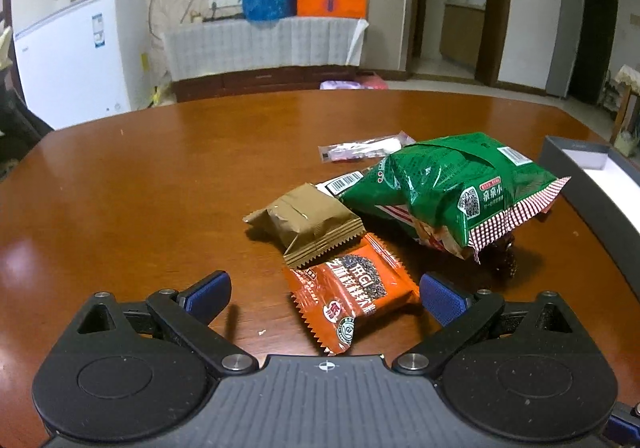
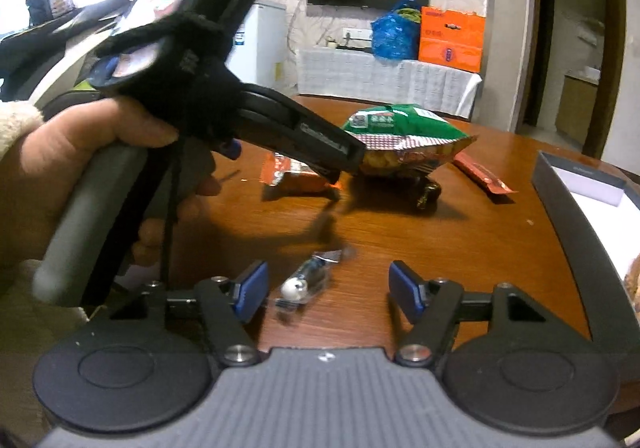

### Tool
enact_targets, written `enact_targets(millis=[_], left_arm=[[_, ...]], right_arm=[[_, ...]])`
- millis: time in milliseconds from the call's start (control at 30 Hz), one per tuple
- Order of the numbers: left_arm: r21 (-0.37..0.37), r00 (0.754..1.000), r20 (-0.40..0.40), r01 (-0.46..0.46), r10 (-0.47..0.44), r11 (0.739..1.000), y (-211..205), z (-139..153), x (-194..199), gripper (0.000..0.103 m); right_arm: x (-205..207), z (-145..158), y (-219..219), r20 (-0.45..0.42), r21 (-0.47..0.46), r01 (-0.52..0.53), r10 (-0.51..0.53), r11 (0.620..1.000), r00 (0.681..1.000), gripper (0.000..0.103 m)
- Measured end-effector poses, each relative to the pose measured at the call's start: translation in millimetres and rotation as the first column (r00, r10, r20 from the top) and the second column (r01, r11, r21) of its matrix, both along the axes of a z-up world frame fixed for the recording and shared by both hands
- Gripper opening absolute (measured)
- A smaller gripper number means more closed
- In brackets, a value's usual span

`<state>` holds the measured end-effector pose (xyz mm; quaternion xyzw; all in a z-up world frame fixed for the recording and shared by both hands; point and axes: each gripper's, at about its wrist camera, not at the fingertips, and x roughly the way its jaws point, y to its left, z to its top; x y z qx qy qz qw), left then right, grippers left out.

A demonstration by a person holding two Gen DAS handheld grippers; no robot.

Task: Organize snacks
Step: 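Return both tools to the pile, right tool reaching a small clear packet, then grasp the small clear packet with right tool while left tool grasps the orange cake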

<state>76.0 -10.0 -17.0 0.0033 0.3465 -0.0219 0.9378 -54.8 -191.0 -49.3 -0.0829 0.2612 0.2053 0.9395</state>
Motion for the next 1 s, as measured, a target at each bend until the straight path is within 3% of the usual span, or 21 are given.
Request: enact_targets(millis=[533,800,1000], left_arm=[[-0.001,0.999,-0.021,0.031,-0.031,1.0,-8,-4,-1,0.075],[-0.009,0.999,-0.005,0.05,-0.05,0.999,-10,-2,0,0.053],[-0.002,0.998,0.001,0.057,-0.057,0.998,-14,-3,1,0.048]], right_arm=[[1,1,2,-0.018,-0.007,-0.018,0.017,1.0,1.0,0.049],[0,0,2,-0.023,-0.009,-0.022,0.021,1.0,0.999,0.044],[1,0,2,-0.023,-0.008,-0.03,0.029,1.0,0.999,0.039]])
